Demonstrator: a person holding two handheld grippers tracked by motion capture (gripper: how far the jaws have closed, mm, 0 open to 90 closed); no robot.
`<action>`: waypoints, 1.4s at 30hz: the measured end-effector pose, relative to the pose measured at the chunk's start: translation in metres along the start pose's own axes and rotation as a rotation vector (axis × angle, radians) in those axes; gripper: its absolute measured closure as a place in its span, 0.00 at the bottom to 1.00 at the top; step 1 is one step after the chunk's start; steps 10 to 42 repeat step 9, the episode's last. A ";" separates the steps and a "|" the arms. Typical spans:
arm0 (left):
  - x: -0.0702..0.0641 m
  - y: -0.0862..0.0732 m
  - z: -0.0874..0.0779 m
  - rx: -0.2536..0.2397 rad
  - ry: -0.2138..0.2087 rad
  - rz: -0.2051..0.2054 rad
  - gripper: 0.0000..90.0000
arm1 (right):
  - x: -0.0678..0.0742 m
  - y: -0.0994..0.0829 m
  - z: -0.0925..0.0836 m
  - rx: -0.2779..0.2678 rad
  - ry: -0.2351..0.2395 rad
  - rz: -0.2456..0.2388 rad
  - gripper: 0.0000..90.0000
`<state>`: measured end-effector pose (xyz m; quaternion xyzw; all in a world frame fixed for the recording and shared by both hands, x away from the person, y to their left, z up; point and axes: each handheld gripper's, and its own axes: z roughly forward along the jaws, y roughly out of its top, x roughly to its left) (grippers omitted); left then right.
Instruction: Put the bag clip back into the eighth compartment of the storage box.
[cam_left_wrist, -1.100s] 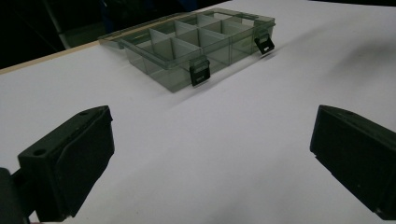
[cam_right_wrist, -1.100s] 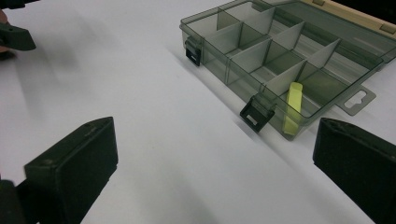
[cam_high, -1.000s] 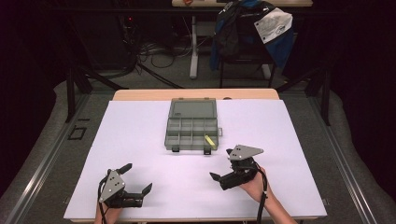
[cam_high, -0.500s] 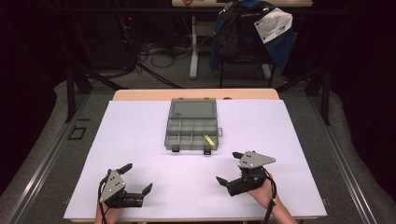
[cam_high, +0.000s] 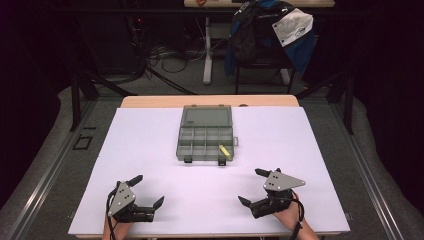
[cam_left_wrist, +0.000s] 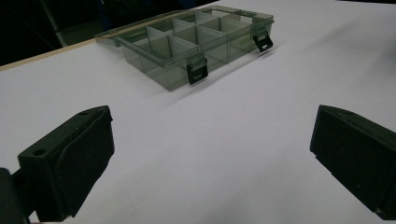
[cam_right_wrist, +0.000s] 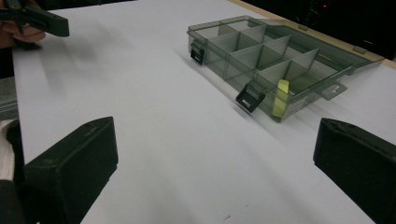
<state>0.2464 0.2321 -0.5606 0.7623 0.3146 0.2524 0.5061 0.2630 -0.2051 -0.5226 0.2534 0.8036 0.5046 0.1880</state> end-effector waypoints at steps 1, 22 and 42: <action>0.000 0.000 0.000 0.002 0.002 0.001 0.00 | 0.000 -0.002 -0.002 -0.011 0.004 0.003 0.00; 0.000 0.000 0.001 0.002 0.005 -0.001 0.00 | 0.001 -0.007 -0.007 -0.014 0.012 -0.002 0.00; 0.000 0.000 0.001 0.002 0.005 -0.001 0.00 | 0.001 -0.007 -0.007 -0.014 0.012 -0.002 0.00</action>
